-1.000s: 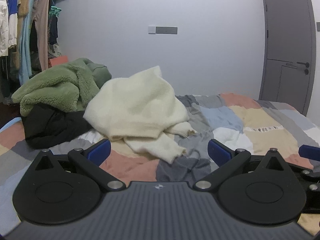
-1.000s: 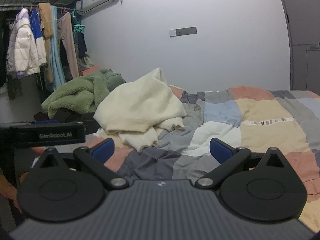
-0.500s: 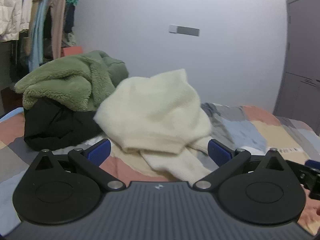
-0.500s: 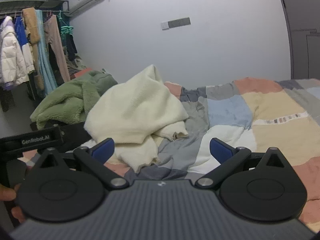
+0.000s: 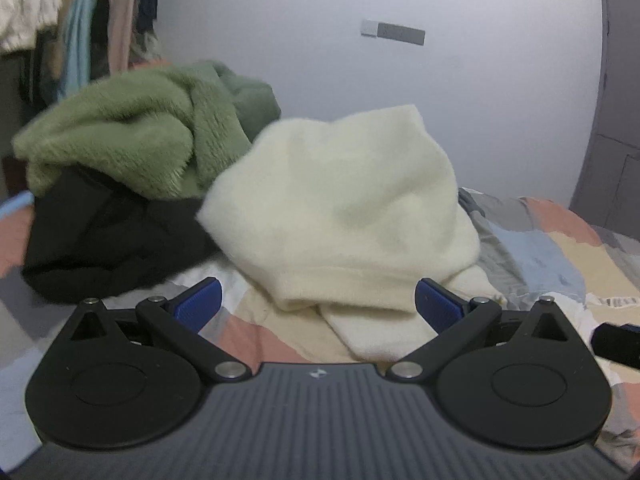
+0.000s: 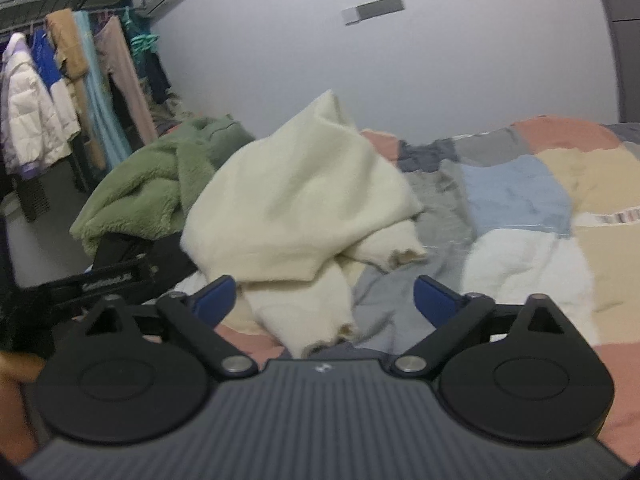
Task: Fold large clothes
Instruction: 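Reach both grippers toward the cream fleece garment and grasp its edge, then lift the cream fleece garment with both grippers and carry it aside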
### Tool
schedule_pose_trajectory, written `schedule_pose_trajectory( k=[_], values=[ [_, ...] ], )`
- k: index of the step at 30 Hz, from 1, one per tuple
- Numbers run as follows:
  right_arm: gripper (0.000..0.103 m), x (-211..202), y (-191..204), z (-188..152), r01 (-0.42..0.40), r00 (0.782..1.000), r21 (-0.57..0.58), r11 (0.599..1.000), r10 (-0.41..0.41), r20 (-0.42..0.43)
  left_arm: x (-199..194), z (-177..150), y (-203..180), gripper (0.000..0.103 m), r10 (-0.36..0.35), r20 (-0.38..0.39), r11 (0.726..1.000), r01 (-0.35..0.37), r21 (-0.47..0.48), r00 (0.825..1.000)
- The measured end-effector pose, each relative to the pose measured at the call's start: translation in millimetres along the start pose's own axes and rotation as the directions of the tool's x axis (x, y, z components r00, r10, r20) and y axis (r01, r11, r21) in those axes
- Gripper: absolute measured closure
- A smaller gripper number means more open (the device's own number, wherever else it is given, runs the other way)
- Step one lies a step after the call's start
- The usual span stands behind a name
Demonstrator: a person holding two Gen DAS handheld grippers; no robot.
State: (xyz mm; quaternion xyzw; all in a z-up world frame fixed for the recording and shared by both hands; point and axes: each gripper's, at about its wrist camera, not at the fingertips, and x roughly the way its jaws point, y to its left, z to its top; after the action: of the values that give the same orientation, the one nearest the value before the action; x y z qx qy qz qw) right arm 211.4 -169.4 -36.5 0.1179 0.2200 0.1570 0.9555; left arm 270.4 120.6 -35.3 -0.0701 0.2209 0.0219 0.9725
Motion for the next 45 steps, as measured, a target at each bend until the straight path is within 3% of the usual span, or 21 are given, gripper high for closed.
schedule_pose_trajectory(
  k=[3,4,9,15,19,24,29,31,33,37,40,43,45],
  values=[
    [0.026,22.4,3.0,3.2,-0.053,0.998,0.014,0.999,0.053,-0.023,16.9,1.9,21.3,0.001,-0.065,-0.013,0.990,0.063,-0.126,0.998],
    [0.027,30.5,3.2,4.6,-0.064,0.997,0.024,0.998,0.065,-0.032,20.9,1.5,25.7,0.002,-0.089,-0.015,0.983,0.085,-0.162,0.996],
    [0.048,76.3,-3.3,8.5,-0.098,0.990,0.104,0.990,0.107,-0.089,54.5,2.6,64.7,0.016,-0.186,-0.005,0.904,0.169,-0.393,0.983],
    [0.050,135.1,-20.5,9.4,-0.118,0.985,0.223,0.968,0.142,-0.099,99.0,-10.1,99.4,0.030,-0.233,-0.010,0.821,0.191,-0.539,0.972],
    [0.049,174.8,-31.3,8.0,-0.120,0.981,0.299,0.947,0.159,-0.108,128.3,-20.9,110.3,0.034,-0.252,-0.024,0.790,0.191,-0.583,0.967],
    [0.049,205.7,-36.5,11.2,-0.132,0.982,0.322,0.937,0.168,-0.087,153.4,-30.5,113.5,0.048,-0.298,-0.010,0.756,0.229,-0.613,0.955],
    [0.050,221.3,-47.5,14.6,-0.168,0.971,0.360,0.918,0.217,-0.099,163.4,-32.5,110.1,0.073,-0.304,-0.011,0.758,0.235,-0.609,0.953],
    [0.059,223.0,-49.1,16.6,-0.194,0.964,0.357,0.914,0.246,-0.105,162.9,-28.9,110.7,0.080,-0.312,0.000,0.760,0.249,-0.601,0.950],
    [0.075,219.5,-48.0,20.4,-0.205,0.961,0.320,0.925,0.253,-0.114,159.5,-25.6,109.6,0.086,-0.324,0.013,0.758,0.268,-0.594,0.946],
    [0.085,200.7,-44.5,32.0,-0.238,0.955,0.251,0.938,0.274,-0.116,142.7,-17.9,104.1,0.089,-0.356,0.057,0.754,0.323,-0.571,0.933],
    [0.087,178.1,-41.7,45.5,-0.285,0.945,0.200,0.937,0.310,-0.103,124.2,-6.5,97.5,0.090,-0.374,0.082,0.772,0.359,-0.524,0.924],
    [0.087,148.8,-39.8,55.2,-0.325,0.938,0.161,0.932,0.340,-0.074,102.2,-1.0,95.4,0.090,-0.412,0.119,0.734,0.406,-0.543,0.903],
    [0.088,129.2,-40.7,57.4,-0.344,0.933,0.142,0.928,0.355,-0.062,81.6,3.3,87.8,0.090,-0.412,0.135,0.744,0.418,-0.520,0.901]
  ],
)
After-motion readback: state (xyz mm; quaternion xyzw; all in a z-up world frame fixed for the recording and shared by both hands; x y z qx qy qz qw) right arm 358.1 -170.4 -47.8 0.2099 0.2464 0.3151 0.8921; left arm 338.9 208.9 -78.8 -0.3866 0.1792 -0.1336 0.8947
